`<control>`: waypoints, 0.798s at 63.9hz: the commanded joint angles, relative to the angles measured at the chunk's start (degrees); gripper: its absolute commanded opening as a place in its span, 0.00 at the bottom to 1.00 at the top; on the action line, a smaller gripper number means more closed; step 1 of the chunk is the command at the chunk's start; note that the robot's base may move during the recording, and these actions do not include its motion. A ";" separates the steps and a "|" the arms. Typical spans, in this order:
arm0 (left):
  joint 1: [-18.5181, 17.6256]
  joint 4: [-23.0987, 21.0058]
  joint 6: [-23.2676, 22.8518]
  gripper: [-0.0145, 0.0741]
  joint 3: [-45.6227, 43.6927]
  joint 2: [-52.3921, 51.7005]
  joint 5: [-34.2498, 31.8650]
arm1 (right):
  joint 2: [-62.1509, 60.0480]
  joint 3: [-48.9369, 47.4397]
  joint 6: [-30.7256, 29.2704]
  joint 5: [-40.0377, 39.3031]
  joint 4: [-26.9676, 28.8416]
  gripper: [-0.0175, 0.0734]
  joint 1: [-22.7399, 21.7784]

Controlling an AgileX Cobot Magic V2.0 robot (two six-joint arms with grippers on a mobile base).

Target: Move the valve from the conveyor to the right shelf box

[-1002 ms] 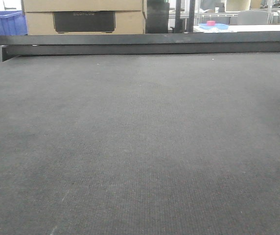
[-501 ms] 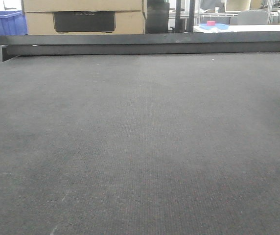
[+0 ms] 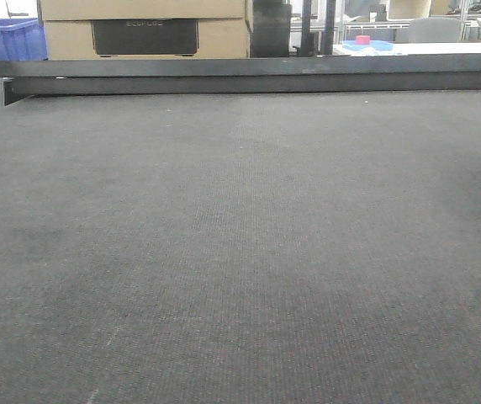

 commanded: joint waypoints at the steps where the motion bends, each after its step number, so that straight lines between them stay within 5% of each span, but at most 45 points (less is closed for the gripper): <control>1: -1.50 -1.34 -0.28 0.04 -0.62 -5.20 -0.58 | -3.04 -0.66 -0.18 -3.51 -0.15 0.02 -0.02; 38: -3.09 -1.36 -0.38 0.04 0.03 -31.49 -3.66 | -13.82 -10.91 -0.18 -2.94 -0.15 0.02 -0.02; 51: -3.09 -1.22 -0.38 0.04 6.66 -38.20 -6.29 | -19.28 -10.68 -0.18 -2.35 -0.15 0.02 -0.02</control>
